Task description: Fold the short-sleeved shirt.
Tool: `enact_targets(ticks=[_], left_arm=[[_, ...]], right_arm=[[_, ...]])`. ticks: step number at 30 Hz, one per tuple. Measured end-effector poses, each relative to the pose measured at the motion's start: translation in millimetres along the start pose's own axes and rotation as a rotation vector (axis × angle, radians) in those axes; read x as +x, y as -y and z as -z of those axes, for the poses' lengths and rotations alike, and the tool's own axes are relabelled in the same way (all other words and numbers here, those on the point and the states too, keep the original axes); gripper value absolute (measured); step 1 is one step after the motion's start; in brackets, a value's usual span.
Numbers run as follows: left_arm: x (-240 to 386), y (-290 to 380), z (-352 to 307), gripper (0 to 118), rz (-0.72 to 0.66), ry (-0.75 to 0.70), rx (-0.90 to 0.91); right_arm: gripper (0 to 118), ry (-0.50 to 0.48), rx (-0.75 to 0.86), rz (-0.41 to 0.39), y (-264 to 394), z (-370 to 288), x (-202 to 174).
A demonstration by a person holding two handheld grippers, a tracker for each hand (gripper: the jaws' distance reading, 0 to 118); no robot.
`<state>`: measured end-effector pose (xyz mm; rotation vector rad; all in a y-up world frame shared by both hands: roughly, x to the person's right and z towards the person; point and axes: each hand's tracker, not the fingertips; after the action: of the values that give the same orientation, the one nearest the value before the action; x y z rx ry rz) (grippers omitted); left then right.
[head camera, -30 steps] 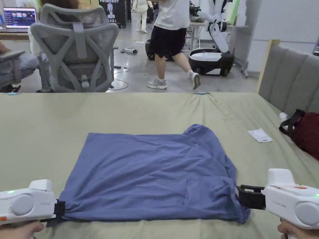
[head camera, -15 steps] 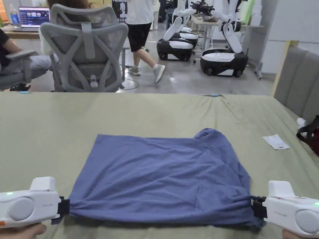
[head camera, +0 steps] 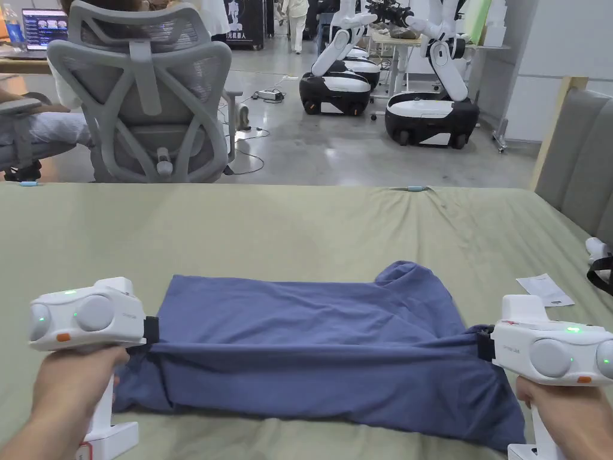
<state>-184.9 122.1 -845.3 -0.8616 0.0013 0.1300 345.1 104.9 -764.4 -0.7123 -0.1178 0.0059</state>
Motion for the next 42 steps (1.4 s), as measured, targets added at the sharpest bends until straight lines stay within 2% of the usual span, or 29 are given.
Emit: enact_targets(ticks=[4,5,6,7,8,9,11,13,15,17,18,19,20,21,23,24,28,30,32,33,34,35,36,39,42], left_arm=[[5.8,-2.1,31.8,2,-0.001,-0.028,-0.042],[6.5,0.7,30.7,9,-0.004,-0.025,-0.040],[5.9,3.2,26.3,35,-0.017,-0.009,-0.019],[6.1,6.6,14.9,66,-0.015,0.013,0.036],[6.4,11.2,3.5,75,0.007,0.036,0.084],[7.7,20.1,-14.4,82,0.027,0.055,0.156],[11.6,40.9,-51.0,104,0.055,0.056,0.354],[18.1,66.7,-89.6,104,0.090,0.046,0.532],[26.3,90.5,-115.4,105,0.143,0.039,0.578],[30.4,111.2,-126.6,98,0.195,0.029,0.597],[34.9,121.1,-130.9,80,0.218,0.015,0.599],[40.0,129.7,-132.6,56,0.244,-0.025,0.597],[43.8,136.9,-133.9,24,0.275,-0.055,0.602],[44.3,141.9,-131.6,0,0.305,-0.062,0.594],[41.5,149.1,-132.8,0,0.292,-0.021,0.539],[36.3,149.6,-131.8,0,0.263,0.020,0.482],[-0.8,153.2,-106.3,0,0.141,-0.028,0.331],[-15.6,150.1,-91.6,0,0.057,0.029,0.265],[-22.4,143.6,-76.1,0,0.073,0.011,0.220],[-20.3,139.0,-69.8,11,0.083,0.002,0.220],[-21.7,132.3,-60.9,39,0.084,0.003,0.213],[-22.8,125.8,-52.8,76,0.082,0.001,0.206],[-23.8,118.1,-42.1,106,0.080,0.000,0.198],[-17.6,97.4,-12.7,107,0.100,-0.025,0.176],[-14.2,82.0,21.2,91,0.138,-0.121,0.148]], right_arm=[[3,0.004,-0.044,0.012,5.9,26.6,1.0],[12,0.003,-0.038,0.013,8.4,26.7,1.8],[38,0.011,-0.005,-0.003,10.3,22.3,1.9],[63,0.027,0.029,-0.023,11.6,14.6,0.1],[63,0.050,0.053,-0.043,11.0,3.2,-1.9],[70,0.043,0.096,-0.061,11.8,-13.1,-4.5],[89,-0.033,0.200,-0.033,17.1,-52.1,-15.1],[92,-0.100,0.270,-0.012,27.2,-89.3,-29.4],[97,-0.122,0.316,-0.036,38.6,-115.9,-49.9],[90,-0.130,0.359,-0.033,52.5,-135.2,-64.5],[67,-0.128,0.364,-0.033,58.9,-140.7,-70.1],[36,-0.116,0.374,-0.029,63.6,-142.6,-79.5],[5,-0.100,0.383,-0.029,68.1,-144.6,-84.7],[0,-0.074,0.394,-0.038,72.4,-145.9,-90.3],[0,-0.118,0.357,-0.048,73.2,-144.1,-94.8],[0,-0.139,0.333,-0.028,74.6,-142.1,-96.3],[0,-0.094,0.344,-0.068,82.4,-143.8,-99.1],[0,-0.090,0.332,-0.072,81.9,-140.3,-99.8],[0,-0.072,0.325,-0.078,83.8,-135.5,-97.8],[0,-0.073,0.320,-0.075,82.7,-133.0,-97.2],[0,-0.077,0.313,-0.066,81.8,-130.5,-96.2],[0,-0.078,0.311,-0.059,83.1,-129.5,-93.1],[0,-0.077,0.309,-0.054,82.9,-127.5,-91.7],[0,-0.070,0.296,-0.046,82.7,-123.6,-82.2],[0,-0.050,0.267,-0.038,82.3,-118.2,-65.5]])
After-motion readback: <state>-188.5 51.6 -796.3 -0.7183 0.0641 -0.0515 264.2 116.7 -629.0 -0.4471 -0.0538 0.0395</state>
